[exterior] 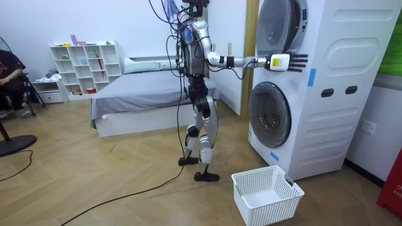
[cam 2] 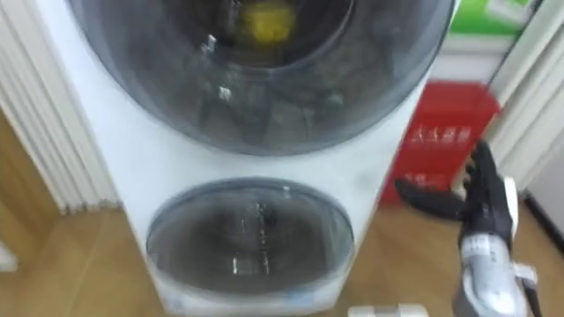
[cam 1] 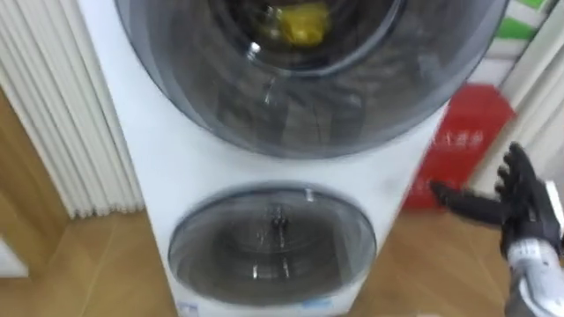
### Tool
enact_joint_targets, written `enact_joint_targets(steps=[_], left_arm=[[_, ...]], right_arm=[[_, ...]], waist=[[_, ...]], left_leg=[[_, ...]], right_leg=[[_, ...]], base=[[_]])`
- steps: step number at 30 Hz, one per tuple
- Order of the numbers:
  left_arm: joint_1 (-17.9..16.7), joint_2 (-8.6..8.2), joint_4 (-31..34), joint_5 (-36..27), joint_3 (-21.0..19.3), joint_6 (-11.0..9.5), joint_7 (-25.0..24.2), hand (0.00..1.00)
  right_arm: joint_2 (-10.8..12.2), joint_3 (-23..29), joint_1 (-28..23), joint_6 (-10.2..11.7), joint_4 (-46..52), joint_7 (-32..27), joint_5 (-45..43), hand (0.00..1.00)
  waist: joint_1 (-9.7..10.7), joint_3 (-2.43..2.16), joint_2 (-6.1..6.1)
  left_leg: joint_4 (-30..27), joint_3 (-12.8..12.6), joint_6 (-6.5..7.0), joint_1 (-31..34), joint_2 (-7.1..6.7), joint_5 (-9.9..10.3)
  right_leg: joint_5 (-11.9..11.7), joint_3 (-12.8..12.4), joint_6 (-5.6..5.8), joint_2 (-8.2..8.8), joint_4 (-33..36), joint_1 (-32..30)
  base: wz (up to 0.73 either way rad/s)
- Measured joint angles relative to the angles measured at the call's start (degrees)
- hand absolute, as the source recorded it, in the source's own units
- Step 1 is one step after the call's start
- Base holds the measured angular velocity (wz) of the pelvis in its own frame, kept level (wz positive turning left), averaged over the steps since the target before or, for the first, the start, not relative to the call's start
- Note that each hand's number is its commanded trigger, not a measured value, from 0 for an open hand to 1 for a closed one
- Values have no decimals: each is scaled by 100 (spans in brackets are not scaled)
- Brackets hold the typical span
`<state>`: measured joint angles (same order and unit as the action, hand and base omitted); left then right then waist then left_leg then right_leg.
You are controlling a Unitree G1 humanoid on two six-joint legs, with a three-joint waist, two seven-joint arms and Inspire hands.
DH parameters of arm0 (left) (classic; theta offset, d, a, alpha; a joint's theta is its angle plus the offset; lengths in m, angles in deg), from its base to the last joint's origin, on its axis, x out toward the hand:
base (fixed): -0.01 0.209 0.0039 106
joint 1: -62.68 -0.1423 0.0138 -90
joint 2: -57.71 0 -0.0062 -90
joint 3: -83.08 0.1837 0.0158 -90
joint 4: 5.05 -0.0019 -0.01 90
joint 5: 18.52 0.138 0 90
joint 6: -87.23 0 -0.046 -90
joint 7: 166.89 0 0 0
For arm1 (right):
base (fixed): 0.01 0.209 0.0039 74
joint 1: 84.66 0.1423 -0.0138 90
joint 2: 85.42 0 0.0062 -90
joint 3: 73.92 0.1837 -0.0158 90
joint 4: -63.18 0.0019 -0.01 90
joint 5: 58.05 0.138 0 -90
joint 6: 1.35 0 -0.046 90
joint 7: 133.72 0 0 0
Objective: Pick clothes from washing machine
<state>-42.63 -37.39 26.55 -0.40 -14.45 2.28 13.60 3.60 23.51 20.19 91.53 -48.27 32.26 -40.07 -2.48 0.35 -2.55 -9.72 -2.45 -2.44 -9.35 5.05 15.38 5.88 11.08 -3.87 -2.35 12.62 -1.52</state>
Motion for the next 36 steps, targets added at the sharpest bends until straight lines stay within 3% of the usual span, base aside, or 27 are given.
enact_joint_targets(steps=[7,11,14,24,32,36], left_arm=[[-59,4,155,-20,151,82,-12,0],[-70,5,154,-12,174,80,-114,0],[-104,5,154,-45,209,80,-154,0],[-114,9,224,-46,217,93,-192,0],[76,51,226,-43,224,137,-212,0],[77,129,256,-42,222,136,-212,0]], right_arm=[[-39,-6,351,0,273,-30,124,0],[-274,-5,500,0,271,-144,127,0],[-389,-1,566,0,271,-264,184,0],[-404,-169,613,0,306,-473,176,0],[-532,-497,615,-174,630,-318,161,0],[-649,-510,615,-186,671,-148,162,0]], waist=[[-177,-31,14],[-233,-43,44],[-238,-44,55],[-251,-58,50],[-236,-62,11],[-214,-38,-31]], left_leg=[[-98,-18,50,6,-55,-28],[-99,17,52,9,-55,-29],[-98,17,53,14,-51,-30],[-84,-37,65,73,-53,-38],[-80,-64,67,118,-59,-42],[-74,-85,67,114,-57,-42]], right_leg=[[73,71,76,58,16,139],[72,122,74,68,27,174],[71,130,70,65,25,173],[73,115,72,67,1,75],[98,149,85,121,5,49],[99,145,86,120,2,45]], base=[[18],[7],[0],[-2],[2],[-2]])
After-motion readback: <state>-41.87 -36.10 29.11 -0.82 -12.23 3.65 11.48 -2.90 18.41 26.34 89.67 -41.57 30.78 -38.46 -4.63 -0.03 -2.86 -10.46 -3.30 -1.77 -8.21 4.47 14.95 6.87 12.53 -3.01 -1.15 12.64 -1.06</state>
